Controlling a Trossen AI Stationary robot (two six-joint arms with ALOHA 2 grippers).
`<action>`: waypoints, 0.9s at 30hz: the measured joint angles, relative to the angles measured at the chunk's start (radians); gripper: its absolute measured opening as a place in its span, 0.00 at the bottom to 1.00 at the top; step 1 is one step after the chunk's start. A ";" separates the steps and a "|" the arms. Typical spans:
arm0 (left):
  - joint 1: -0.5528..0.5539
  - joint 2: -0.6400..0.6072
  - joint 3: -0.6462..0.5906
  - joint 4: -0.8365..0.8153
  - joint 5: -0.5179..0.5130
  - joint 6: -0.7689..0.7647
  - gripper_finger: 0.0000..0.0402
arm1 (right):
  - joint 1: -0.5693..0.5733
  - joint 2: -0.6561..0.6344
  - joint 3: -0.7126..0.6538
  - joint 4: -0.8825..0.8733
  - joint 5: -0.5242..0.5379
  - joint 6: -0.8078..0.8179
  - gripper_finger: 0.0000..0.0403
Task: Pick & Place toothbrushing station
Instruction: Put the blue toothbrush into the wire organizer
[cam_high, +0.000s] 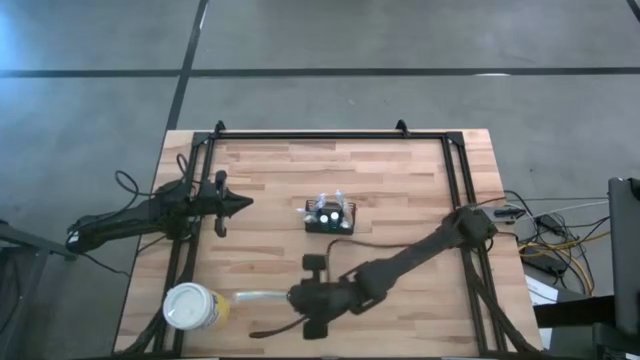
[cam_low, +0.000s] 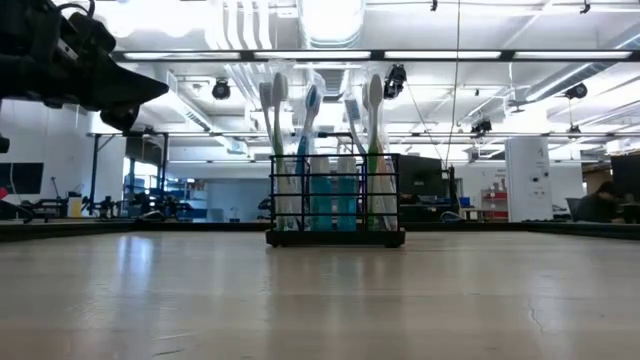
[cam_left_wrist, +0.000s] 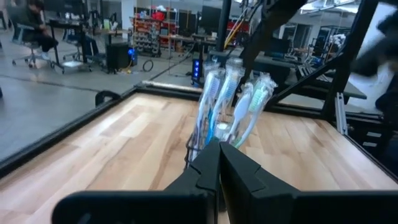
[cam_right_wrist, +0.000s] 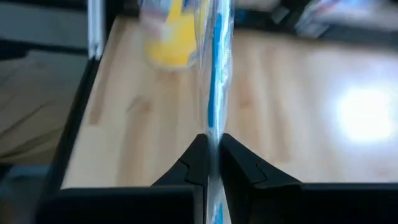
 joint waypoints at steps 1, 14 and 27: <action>0.000 0.000 0.000 0.009 0.000 0.004 0.03 | 0.002 -0.030 -0.009 -0.001 0.033 -0.030 0.05; 0.000 0.000 0.000 0.027 0.000 0.010 0.03 | 0.003 -0.579 -0.699 0.520 0.226 -0.208 0.04; 0.000 0.000 0.000 0.020 0.000 0.069 0.03 | -0.135 -0.810 -1.352 1.213 0.177 -0.431 0.04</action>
